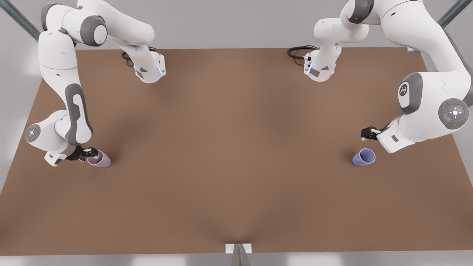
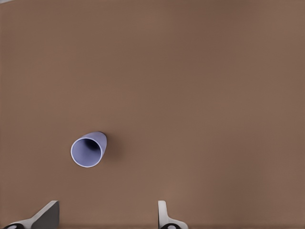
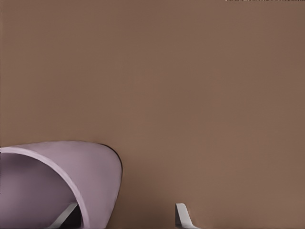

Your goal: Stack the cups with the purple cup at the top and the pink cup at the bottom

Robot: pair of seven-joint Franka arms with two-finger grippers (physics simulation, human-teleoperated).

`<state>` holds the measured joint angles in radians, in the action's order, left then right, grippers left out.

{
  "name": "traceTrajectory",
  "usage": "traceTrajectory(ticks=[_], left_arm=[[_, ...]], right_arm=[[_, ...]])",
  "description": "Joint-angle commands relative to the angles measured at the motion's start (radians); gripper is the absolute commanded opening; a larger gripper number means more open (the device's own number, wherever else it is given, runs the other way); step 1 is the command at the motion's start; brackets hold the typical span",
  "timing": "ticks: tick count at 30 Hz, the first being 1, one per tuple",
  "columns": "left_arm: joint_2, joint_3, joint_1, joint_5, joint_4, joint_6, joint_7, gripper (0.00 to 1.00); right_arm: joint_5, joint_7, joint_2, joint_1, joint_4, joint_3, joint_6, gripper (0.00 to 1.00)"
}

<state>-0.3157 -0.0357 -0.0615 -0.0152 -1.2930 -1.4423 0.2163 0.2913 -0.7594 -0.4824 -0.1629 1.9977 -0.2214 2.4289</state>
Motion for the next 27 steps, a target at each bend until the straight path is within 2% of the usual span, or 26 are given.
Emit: traceTrajectory(ticks=[1, 2, 3, 7, 10, 16, 19, 22, 27], left_arm=[[0.001, -0.001, 0.0, 0.0, 0.0, 0.003, -0.005, 1.0], [0.001, -0.003, 0.0, 0.0, 0.0, 0.003, -0.005, 1.0], [0.001, -0.003, 0.0, 0.0, 0.0, 0.003, -0.005, 1.0], [0.001, -0.009, 0.0, 0.0, 0.001, 0.002, -0.005, 1.0], [0.001, -0.009, 0.0, 0.0, 0.0, 0.002, -0.003, 1.0], [0.004, -0.01, 0.0, 0.0, 0.001, 0.005, -0.003, 1.0], [0.003, -0.023, 0.0, 0.003, 0.0, 0.011, -0.002, 1.0], [-0.019, -0.046, 0.0, 0.009, -0.026, -0.041, -0.002, 1.0], [-0.056, -0.088, 0.006, 0.027, -0.077, -0.138, -0.002, 1.0]], right_arm=[[-0.001, -0.153, 0.001, 0.0, -0.004, 0.004, 0.001, 0.67], [0.0, -0.149, 0.004, 0.0, -0.005, 0.011, -0.002, 0.58], [0.0, -0.147, 0.004, 0.0, -0.004, 0.011, -0.002, 0.54], [0.0, -0.135, 0.002, 0.0, -0.002, 0.027, -0.004, 0.48], [0.0, -0.133, 0.001, 0.0, 0.001, 0.027, -0.008, 0.23], [-0.003, -0.109, 0.041, 0.0, -0.023, 0.06, -0.067, 0.21], [-0.012, 0.07, 0.103, 0.012, -0.031, 0.146, -0.146, 0.21], [-0.014, 0.36, 0.174, 0.198, -0.034, 0.148, -0.22, 0.21], [-0.011, 1.008, 0.159, 0.565, -0.169, 0.149, -0.241, 0.21]])
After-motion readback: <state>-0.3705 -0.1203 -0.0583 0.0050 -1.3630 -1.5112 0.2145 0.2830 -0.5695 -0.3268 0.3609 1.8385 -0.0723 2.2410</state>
